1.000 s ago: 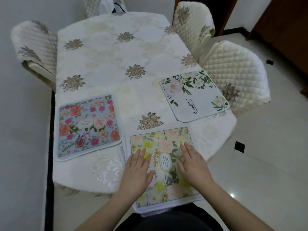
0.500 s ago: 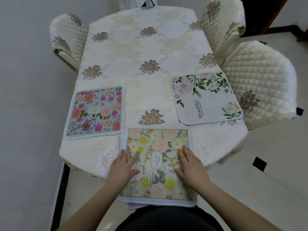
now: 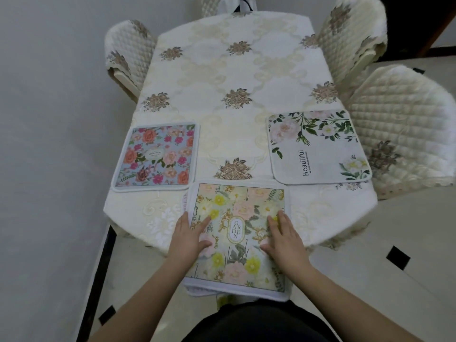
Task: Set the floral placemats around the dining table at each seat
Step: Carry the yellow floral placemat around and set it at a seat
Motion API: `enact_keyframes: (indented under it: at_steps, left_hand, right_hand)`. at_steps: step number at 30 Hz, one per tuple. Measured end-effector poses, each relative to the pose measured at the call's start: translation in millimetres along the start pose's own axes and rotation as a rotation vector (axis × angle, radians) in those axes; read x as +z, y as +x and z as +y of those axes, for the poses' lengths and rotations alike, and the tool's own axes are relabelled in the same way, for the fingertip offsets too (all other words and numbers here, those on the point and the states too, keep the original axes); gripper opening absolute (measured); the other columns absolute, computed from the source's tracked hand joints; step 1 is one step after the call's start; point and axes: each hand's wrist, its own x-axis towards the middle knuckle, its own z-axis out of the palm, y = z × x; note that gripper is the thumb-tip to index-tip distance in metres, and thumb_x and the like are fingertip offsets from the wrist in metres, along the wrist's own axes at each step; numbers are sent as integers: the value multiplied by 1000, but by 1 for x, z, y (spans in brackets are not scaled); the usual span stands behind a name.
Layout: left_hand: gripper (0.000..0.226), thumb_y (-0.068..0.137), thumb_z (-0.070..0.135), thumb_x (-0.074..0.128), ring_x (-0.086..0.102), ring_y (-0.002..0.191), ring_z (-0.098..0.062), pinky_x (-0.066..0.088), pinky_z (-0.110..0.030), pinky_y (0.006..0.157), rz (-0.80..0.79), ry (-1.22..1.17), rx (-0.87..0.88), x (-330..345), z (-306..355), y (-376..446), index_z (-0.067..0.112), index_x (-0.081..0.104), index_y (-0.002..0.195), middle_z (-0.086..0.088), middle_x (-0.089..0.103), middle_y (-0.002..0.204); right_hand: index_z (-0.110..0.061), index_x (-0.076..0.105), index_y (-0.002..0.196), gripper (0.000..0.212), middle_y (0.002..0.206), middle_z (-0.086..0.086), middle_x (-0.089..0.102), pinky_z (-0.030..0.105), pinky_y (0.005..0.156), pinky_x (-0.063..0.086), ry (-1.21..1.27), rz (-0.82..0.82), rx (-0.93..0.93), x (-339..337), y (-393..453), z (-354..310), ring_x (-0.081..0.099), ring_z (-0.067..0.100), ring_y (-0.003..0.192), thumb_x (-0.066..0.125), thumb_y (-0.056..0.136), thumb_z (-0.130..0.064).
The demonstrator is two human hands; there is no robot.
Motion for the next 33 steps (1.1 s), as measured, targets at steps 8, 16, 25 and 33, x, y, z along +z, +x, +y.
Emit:
enact_keyframes:
  at_steps: [8,16,25,33]
  left_hand:
    - [68,93,53,57,12,149,-37,22,-47,117,-9,27,-8,5,-4,1,49,21,151,-23,3,162]
    - [69,81,57,69,14,150,-31,14,-45,119,54,-125,25,1,-14,-1,48,40,143,-17,13,163]
    - [63,84,45,73,53,128,-17,40,-40,108,238,-454,128,-9,-20,-21,43,46,140,9,22,160]
    - [74,86,34,74,54,126,-9,54,-31,94,48,-982,50,-19,-38,-18,54,31,143,13,45,147]
  right_hand:
    - [-28,4,155,78,157,30,-1,48,120,1,-2,-19,264,-1,-4,-23,1,41,147,51,95,-47]
    - [-17,43,145,87,136,38,44,61,110,24,-176,141,264,14,-7,-26,40,52,130,81,71,-42]
    - [-26,11,154,77,157,10,14,40,92,45,212,177,182,-17,-30,-25,51,31,121,54,92,-9]
    - [-26,38,146,64,117,-5,65,44,82,55,861,136,503,-36,-29,-13,64,15,97,61,90,-7]
